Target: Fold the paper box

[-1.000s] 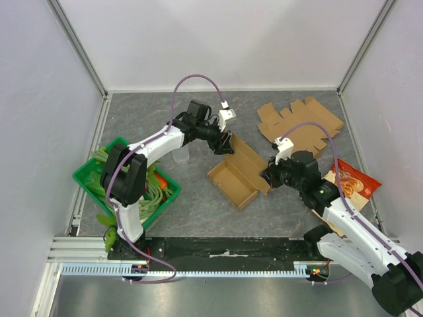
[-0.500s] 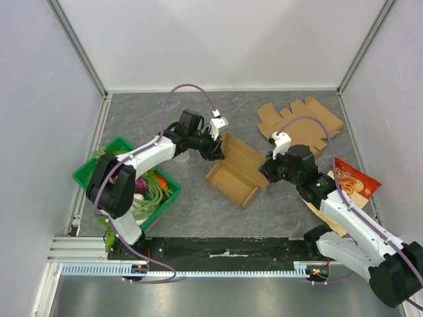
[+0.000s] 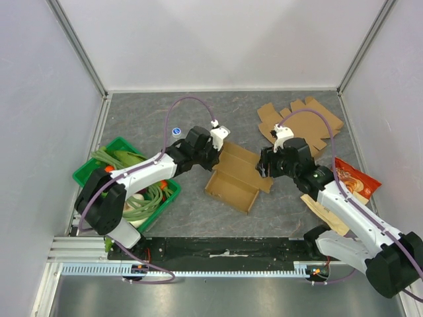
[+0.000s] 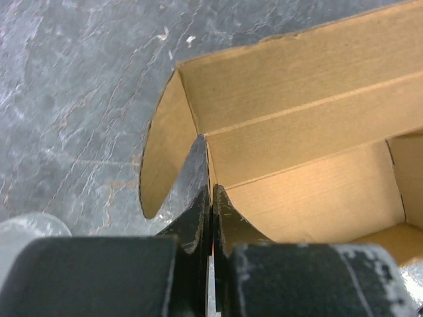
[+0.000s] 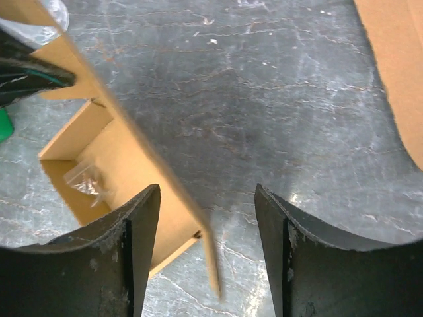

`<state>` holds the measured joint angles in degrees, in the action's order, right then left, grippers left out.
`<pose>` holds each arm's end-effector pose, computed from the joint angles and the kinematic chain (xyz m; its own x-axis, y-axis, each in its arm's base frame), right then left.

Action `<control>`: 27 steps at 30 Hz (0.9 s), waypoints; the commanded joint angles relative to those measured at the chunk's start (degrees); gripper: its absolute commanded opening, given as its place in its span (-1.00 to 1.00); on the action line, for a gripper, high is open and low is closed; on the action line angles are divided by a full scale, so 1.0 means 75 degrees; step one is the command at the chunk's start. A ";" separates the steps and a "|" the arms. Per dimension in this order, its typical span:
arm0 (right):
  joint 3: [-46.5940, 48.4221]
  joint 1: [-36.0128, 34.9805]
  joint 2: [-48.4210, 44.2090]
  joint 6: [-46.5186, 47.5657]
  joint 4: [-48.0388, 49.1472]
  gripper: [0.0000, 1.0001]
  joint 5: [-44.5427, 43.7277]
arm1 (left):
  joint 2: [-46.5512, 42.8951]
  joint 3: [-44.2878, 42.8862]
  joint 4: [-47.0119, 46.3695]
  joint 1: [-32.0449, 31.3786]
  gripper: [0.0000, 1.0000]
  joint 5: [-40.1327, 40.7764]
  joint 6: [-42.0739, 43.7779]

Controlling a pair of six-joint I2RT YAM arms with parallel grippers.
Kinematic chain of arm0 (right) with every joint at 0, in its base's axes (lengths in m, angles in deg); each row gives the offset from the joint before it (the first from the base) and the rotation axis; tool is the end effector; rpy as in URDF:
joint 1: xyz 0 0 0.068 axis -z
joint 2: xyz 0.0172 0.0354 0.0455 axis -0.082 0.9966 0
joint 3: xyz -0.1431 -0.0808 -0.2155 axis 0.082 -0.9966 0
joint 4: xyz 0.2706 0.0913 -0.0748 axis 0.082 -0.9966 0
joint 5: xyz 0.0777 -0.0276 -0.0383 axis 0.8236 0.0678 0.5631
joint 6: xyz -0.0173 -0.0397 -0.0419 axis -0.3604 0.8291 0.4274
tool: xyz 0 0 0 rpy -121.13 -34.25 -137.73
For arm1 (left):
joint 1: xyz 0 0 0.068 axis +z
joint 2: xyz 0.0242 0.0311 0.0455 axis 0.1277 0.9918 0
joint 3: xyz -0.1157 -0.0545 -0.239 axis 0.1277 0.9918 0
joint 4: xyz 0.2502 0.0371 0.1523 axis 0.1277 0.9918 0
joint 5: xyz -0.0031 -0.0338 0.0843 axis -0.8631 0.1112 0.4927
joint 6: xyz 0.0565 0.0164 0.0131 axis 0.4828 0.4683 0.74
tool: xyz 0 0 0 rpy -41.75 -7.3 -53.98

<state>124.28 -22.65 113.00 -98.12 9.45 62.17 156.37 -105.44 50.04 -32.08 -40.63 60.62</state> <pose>0.2329 0.1234 0.2480 -0.6556 0.0654 -0.7523 -0.2838 0.9019 0.3257 0.2926 -0.2495 0.2060 -0.4682 0.4434 -0.7643 0.7403 0.6691 -0.0654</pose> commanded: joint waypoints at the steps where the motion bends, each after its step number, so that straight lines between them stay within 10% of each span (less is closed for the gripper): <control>1: 0.0683 0.0014 0.0206 -0.0082 -0.0930 0.37 -0.0839 | -0.0649 0.0552 -0.0381 -0.0170 -0.96 0.1524 -0.0808; 27: -0.0065 0.0108 0.0324 0.0248 -0.0534 -0.05 0.1457 | -0.0978 0.0718 -0.0581 -0.0193 -0.96 0.1630 -0.0632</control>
<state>125.41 -20.97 115.16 -95.61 4.44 70.04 151.26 -99.72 47.27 -33.57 -28.87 57.78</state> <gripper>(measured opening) 0.475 0.032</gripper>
